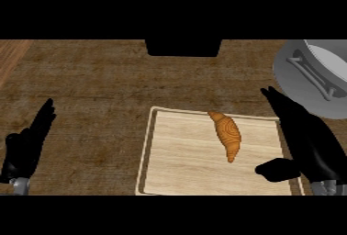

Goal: Pick the croissant from the tray and place it in the pot

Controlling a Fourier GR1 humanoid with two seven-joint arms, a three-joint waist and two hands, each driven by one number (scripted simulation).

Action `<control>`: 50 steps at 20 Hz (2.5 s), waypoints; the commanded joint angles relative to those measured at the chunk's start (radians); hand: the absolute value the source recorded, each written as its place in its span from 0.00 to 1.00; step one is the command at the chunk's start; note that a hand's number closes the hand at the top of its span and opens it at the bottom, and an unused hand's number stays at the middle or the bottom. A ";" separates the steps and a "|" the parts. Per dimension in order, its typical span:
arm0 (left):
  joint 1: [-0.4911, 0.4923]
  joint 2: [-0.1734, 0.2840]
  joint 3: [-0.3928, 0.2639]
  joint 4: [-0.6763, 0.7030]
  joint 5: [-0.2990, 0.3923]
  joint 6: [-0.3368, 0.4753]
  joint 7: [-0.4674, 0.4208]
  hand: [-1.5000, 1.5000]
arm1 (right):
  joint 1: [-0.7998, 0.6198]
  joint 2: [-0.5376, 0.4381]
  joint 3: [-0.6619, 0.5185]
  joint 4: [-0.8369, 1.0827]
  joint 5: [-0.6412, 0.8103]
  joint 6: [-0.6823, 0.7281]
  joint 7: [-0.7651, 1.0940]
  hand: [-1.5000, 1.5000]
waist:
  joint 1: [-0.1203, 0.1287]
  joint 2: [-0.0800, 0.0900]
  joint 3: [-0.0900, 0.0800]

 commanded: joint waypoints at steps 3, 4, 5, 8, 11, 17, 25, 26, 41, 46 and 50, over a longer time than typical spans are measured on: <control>0.001 -0.017 -0.010 -0.006 -0.021 0.007 -0.007 0.50 | -0.173 0.107 0.071 0.136 -0.131 0.274 0.258 0.00 | 0.016 0.003 0.001; -0.005 0.015 0.025 -0.020 0.011 -0.020 0.012 0.50 | -0.180 0.089 0.046 0.133 -0.187 0.326 0.274 0.00 | 0.009 0.000 0.001; -0.019 0.007 0.025 0.029 0.005 -0.026 -0.014 0.50 | -0.211 0.179 0.119 0.178 -0.141 0.296 0.323 0.00 | 0.011 0.003 0.000; -0.046 -0.005 0.029 0.029 0.001 -0.013 0.033 0.50 | -0.270 0.222 0.103 0.264 -0.200 0.334 0.338 0.00 | -0.001 0.001 0.002; -0.022 -0.008 0.036 0.044 -0.004 -0.029 -0.018 0.50 | -0.321 0.243 0.075 0.370 -0.235 0.348 0.323 0.00 | -0.003 0.001 0.003; -0.014 -0.040 0.015 0.020 -0.039 -0.002 0.002 0.50 | -0.391 0.290 0.106 0.425 -0.235 0.395 0.402 0.00 | -0.015 -0.003 0.003; 0.002 -0.017 0.074 0.065 -0.006 -0.070 -0.042 0.50 | -0.391 0.353 0.133 0.569 -0.168 0.363 0.348 0.00 | -0.021 -0.002 0.003; -0.017 -0.039 0.065 0.061 -0.028 -0.040 -0.036 0.50 | -0.403 0.359 0.128 0.588 -0.172 0.385 0.336 0.00 | -0.021 -0.002 0.004; 0.054 -0.072 0.068 -0.041 -0.082 -0.040 0.009 0.50 | -0.430 0.405 0.042 0.777 -0.058 0.406 0.228 0.00 | -0.016 -0.004 0.005; 0.034 -0.096 0.073 0.011 -0.101 -0.062 -0.023 0.50 | -0.350 0.416 0.037 0.787 -0.010 0.392 0.176 0.00 | -0.021 -0.002 0.004; 0.024 -0.052 0.146 0.008 -0.054 -0.122 -0.009 0.50 | -0.328 0.442 0.097 0.797 0.061 0.390 0.087 1.00 | -0.018 -0.002 0.004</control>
